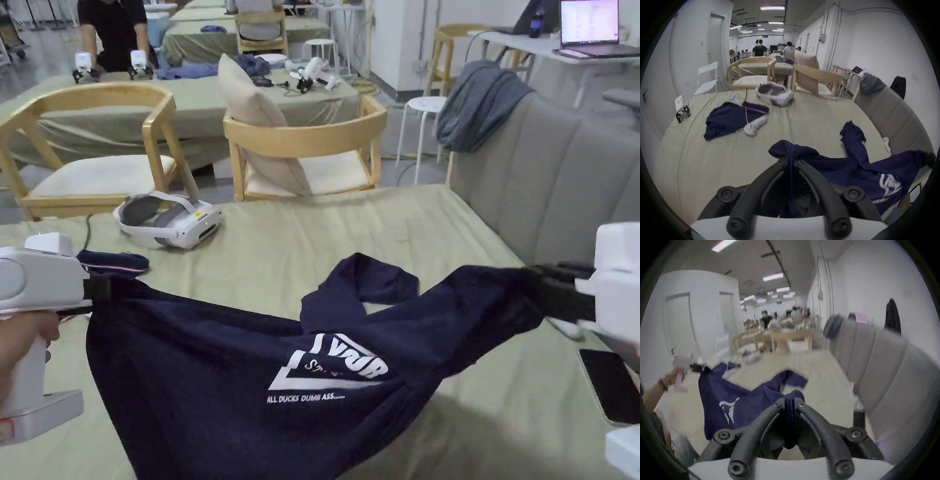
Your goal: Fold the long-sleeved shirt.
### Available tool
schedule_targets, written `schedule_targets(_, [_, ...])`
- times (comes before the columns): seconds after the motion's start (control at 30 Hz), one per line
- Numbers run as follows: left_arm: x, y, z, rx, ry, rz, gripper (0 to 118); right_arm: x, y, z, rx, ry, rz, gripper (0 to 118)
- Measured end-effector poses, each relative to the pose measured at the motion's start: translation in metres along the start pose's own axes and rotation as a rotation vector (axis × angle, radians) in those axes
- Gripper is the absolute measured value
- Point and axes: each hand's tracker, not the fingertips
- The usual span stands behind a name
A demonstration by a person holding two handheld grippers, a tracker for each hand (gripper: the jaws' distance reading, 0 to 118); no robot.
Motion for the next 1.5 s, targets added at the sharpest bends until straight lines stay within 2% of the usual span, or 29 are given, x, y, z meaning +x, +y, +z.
schedule_targets(0.17, [-0.002,0.076,0.057,0.136,-0.024,0.033,9,0.006,0.138,-0.018,0.169,-0.040,0.032,8])
schedule_targets(0.3, [0.005,0.155,0.111,0.272,-0.038,0.043,9,-0.001,0.255,-0.023,0.276,-0.145,0.081,7])
schedule_targets(0.37, [0.012,0.198,0.140,0.326,-0.020,0.038,8,-0.003,0.309,-0.023,0.336,-0.224,0.072,4])
schedule_targets(0.4, [0.015,0.215,0.152,0.349,-0.004,0.044,9,-0.004,0.330,-0.022,0.357,-0.260,0.084,4])
schedule_targets(0.43, [0.017,0.233,0.160,0.365,0.003,0.043,9,-0.004,0.350,-0.021,0.359,-0.250,0.075,3])
schedule_targets(0.47, [0.021,0.246,0.170,0.392,0.035,0.051,8,-0.005,0.367,-0.019,0.381,-0.290,0.055,3])
schedule_targets(0.5, [0.023,0.253,0.174,0.410,0.052,0.052,8,-0.005,0.377,-0.020,0.353,-0.300,0.059,3])
schedule_targets(0.57, [0.034,0.262,0.187,0.436,0.029,0.043,8,-0.007,0.383,-0.024,0.350,-0.252,0.022,2])
schedule_targets(0.7, [0.043,0.237,0.162,0.388,0.019,0.048,8,-0.020,0.338,-0.052,0.274,-0.209,0.077,2])
schedule_targets(0.9, [0.023,0.139,0.063,0.198,0.003,0.044,9,-0.006,0.188,-0.128,0.074,-0.138,0.002,2])
schedule_targets(1.03, [0.012,0.052,0.005,0.037,0.008,0.022,9,0.001,0.070,-0.161,-0.101,-0.124,-0.013,2])
schedule_targets(1.17, [0.005,-0.019,-0.012,-0.039,-0.011,0.064,9,0.010,-0.016,-0.181,-0.235,-0.108,-0.049,2])
schedule_targets(1.23, [0.002,-0.040,0.001,-0.038,-0.013,0.061,9,0.013,-0.039,-0.170,-0.229,-0.111,-0.052,2])
schedule_targets(1.4, [-0.016,-0.088,0.067,0.017,-0.020,0.054,9,0.019,-0.074,-0.069,-0.160,-0.092,-0.103,2])
schedule_targets(1.5, [-0.032,-0.134,0.101,0.001,-0.022,0.071,8,0.028,-0.106,-0.012,-0.188,-0.102,-0.112,2])
